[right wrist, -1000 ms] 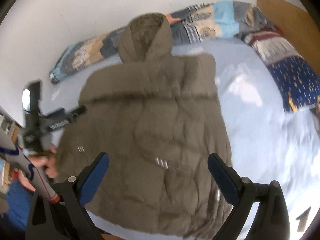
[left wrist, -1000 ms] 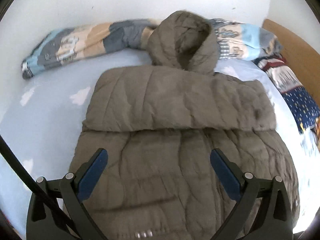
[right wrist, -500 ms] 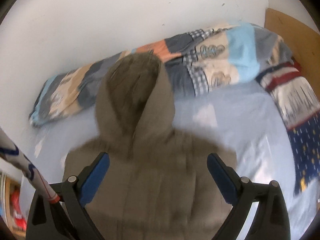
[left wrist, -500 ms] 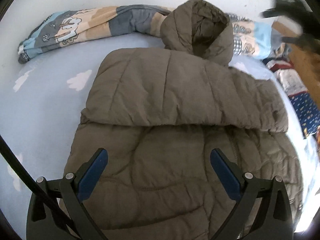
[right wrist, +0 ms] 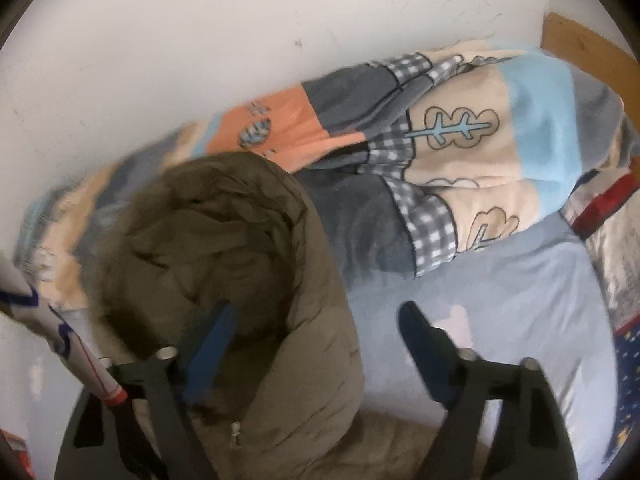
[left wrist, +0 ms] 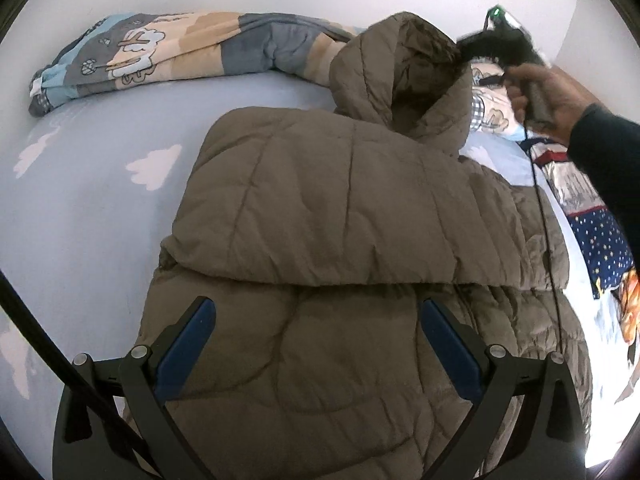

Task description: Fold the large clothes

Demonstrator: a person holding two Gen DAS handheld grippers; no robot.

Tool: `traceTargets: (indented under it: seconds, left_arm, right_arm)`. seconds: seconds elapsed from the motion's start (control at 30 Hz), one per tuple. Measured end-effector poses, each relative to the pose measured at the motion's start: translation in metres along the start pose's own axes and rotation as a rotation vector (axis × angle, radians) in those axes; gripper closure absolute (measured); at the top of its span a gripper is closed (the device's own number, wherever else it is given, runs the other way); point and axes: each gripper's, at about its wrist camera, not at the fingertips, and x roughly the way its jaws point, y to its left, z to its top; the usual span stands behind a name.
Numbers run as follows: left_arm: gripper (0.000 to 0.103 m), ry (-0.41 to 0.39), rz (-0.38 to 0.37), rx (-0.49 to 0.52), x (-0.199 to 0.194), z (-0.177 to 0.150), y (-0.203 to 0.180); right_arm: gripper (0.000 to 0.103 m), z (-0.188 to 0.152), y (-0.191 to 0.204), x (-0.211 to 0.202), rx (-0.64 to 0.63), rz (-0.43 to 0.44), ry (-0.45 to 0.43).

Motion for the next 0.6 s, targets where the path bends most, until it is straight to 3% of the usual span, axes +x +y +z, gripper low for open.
traceTargets:
  seconds: [0.03,0.1,0.13,0.37,0.6]
  left_arm:
    - [0.001,0.003,-0.005,-0.005,0.002,0.000,0.000]
    - [0.001,0.011,0.001,0.005,0.005,0.000,-0.002]
    - [0.001,0.012,0.010,0.010,0.007,0.000,-0.003]
    - [0.001,-0.019,0.003,0.017,-0.004,0.002,-0.009]
    - [0.001,-0.059,-0.044,-0.021,-0.023,0.006,-0.015]
  right_arm:
    - [0.040,0.001,0.002,0.009,-0.011,-0.017,0.016]
    - [0.079,-0.002,0.001,0.018,-0.020,-0.018,0.027]
    - [0.093,-0.005,0.001,0.018,-0.027,-0.006,0.021]
    - [0.094,-0.036,0.002,-0.046,-0.108,0.010,-0.110]
    - [0.094,-0.096,-0.009,-0.126,-0.150,0.096,-0.159]
